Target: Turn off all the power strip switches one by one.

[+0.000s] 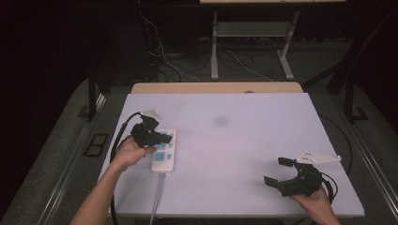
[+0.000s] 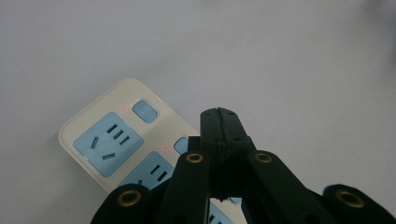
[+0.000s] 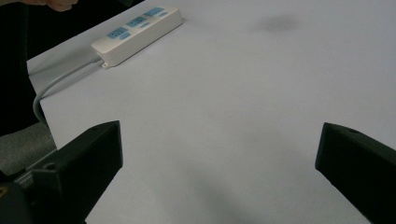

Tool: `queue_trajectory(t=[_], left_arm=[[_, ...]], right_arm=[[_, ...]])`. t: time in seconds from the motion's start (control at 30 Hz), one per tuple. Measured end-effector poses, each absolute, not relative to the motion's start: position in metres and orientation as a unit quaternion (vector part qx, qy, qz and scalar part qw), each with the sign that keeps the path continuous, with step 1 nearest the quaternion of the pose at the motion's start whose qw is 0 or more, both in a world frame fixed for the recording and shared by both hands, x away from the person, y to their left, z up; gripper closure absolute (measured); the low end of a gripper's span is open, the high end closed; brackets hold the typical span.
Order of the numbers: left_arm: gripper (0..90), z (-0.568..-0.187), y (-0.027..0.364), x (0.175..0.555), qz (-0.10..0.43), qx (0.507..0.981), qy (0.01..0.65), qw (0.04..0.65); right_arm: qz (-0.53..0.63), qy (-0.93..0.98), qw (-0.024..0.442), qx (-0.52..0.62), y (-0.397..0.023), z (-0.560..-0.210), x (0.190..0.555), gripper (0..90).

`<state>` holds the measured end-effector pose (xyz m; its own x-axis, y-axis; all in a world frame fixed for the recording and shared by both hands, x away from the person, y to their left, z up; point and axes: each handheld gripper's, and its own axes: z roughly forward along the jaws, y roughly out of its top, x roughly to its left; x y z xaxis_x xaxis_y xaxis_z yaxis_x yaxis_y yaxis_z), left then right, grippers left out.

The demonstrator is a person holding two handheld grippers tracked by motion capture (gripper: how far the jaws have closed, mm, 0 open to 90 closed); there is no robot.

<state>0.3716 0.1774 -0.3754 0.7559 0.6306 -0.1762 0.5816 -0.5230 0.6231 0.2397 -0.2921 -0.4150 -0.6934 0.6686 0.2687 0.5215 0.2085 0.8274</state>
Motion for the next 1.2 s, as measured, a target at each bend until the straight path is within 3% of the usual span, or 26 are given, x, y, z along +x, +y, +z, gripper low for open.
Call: queue_trajectory(t=[1.2], left_arm=[[89.2, -0.4, 0.174, 0.39, 0.023, 0.875, 0.363, 0.32]], right_arm=[[0.494, 0.778, 0.072, 0.382, -0.292, -0.416, 0.24, 0.5]])
